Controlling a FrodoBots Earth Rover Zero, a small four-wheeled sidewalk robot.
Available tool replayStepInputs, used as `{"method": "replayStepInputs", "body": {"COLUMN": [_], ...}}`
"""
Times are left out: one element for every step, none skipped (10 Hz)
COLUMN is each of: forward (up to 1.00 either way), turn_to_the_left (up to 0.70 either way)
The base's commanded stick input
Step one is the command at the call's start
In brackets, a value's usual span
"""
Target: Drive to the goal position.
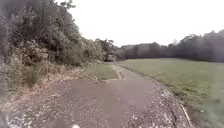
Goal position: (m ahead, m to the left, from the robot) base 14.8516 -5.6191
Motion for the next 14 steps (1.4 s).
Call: {"method": "replayStepInputs", "body": {"forward": [0.7, 0.7, 0.7, 0.7, 0.7, 0.7, 0.7, 0.7, 0.7, 0.7, 0.7, 0.7, 0.7, 0.7], "turn_to_the_left": [-0.35, -0.35, -0.35, -0.35, -0.35, -0.35, -0.35, -0.3, -0.15, 0.0, 0.0, 0.0, 0.0, 0.0]}}
